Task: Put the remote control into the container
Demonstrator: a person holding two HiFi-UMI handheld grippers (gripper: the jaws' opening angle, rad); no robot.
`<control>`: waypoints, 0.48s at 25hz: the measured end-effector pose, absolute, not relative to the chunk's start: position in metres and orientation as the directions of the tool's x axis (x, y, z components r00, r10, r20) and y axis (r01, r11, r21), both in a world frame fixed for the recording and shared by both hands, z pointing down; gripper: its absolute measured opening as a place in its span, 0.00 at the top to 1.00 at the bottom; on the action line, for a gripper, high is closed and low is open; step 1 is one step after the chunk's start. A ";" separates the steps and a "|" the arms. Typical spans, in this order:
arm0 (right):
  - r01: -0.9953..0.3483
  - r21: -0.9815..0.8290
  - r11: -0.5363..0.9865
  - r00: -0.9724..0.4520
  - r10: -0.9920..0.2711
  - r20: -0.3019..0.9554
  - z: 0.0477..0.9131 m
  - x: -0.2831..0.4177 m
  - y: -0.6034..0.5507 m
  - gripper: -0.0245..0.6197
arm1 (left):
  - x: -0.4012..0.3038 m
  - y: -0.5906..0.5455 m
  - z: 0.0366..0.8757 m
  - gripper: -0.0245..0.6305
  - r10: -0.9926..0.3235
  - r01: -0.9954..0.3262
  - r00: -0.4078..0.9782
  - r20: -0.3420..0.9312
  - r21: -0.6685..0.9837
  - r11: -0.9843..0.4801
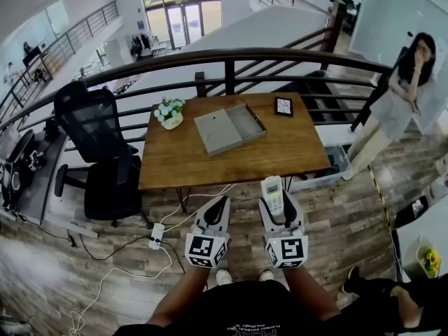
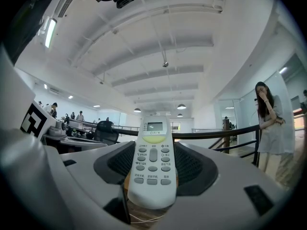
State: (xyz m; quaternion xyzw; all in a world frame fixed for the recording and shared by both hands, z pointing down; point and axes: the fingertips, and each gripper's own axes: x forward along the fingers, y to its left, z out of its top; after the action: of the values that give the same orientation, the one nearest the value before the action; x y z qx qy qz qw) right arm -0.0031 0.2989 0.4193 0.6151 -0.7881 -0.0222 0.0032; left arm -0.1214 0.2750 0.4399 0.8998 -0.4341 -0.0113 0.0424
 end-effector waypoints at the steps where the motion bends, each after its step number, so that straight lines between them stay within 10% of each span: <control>1: -0.972 0.035 0.234 -0.234 -0.972 -0.019 0.420 -0.005 0.298 0.55 | -0.124 0.273 0.441 0.95 -0.778 -0.776 0.628 0.016 0.087 -0.624; 12: -0.979 0.028 0.202 -0.202 -0.979 -0.008 0.421 0.004 0.273 0.55 | -0.116 0.246 0.442 0.95 -0.753 -0.750 0.658 0.019 0.105 -0.653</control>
State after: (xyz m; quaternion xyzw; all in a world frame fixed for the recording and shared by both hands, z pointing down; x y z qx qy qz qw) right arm 0.0039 0.2727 0.4209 0.6316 -0.7752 -0.0131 0.0058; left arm -0.1158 0.2464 0.4419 0.9090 -0.4133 -0.0132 0.0519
